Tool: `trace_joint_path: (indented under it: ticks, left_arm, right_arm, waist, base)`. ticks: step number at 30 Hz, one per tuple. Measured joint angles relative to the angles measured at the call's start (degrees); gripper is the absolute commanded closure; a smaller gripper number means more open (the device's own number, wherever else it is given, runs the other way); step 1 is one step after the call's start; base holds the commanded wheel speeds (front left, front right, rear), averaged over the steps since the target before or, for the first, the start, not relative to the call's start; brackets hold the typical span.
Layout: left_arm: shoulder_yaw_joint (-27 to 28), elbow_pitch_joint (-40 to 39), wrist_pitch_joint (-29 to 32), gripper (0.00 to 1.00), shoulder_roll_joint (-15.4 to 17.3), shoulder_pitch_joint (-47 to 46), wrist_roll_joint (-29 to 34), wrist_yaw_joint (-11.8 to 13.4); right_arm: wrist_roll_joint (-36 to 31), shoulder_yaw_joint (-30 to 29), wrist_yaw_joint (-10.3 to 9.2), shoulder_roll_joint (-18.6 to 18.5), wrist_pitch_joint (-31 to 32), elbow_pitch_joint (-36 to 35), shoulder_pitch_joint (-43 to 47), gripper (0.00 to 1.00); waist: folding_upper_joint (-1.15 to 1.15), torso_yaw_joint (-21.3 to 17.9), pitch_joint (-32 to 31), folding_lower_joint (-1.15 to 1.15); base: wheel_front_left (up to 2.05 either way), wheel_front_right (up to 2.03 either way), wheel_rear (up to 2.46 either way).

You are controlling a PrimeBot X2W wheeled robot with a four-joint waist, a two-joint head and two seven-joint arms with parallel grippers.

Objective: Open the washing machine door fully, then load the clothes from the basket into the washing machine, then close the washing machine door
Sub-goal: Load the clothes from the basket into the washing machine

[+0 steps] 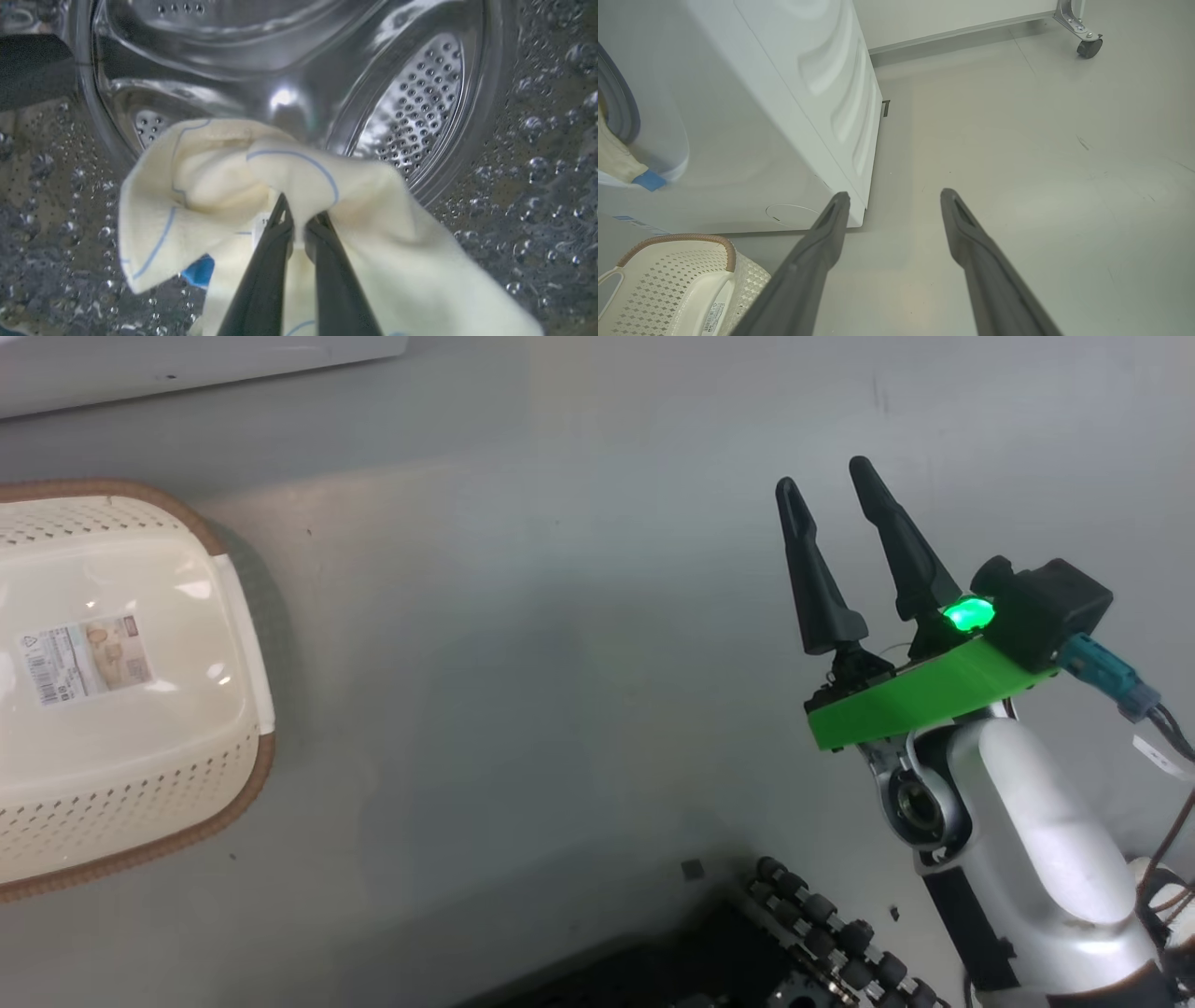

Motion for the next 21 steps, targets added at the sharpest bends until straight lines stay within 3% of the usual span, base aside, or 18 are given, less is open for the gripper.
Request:
trace_joint_path:
  ticks: [18, 19, 20, 21]
  left_arm:
    - [-3.81, 13.54, -2.42, 1.0, -1.0, -1.92, 1.01, -1.19]
    - [-4.04, 14.02, -2.53, 0.57, -1.31, -2.05, 1.01, -1.24]
    - [-4.23, 14.36, -3.07, 0.0, -1.59, -2.08, 1.01, -1.63]
    - [-4.3, 14.75, -3.39, 0.0, -1.93, -2.11, 1.01, -1.63]
  right_arm:
    - [2.41, 2.11, 0.0, 0.15, 0.0, -0.09, -0.48, 0.0]
    - [2.42, 2.12, 0.0, 0.15, 0.0, -0.09, -0.48, 0.0]
    - [2.42, 2.16, 0.0, 0.15, 0.0, -0.09, -0.48, 0.0]
    - [2.42, 2.21, 0.0, 0.15, 0.0, -0.08, -0.48, 0.0]
  waist:
    - [0.0, -2.89, 1.32, -0.01]
    - [0.0, -2.87, 1.3, 0.0]
    - [0.0, -2.86, 1.26, 0.0]
    - [0.0, -2.83, 1.19, -0.01]
  base:
    - [0.0, 0.0, 0.0]
    - [0.0, 0.0, 0.0]
    - [0.0, 0.0, 0.0]
    - [0.0, 0.0, 0.0]
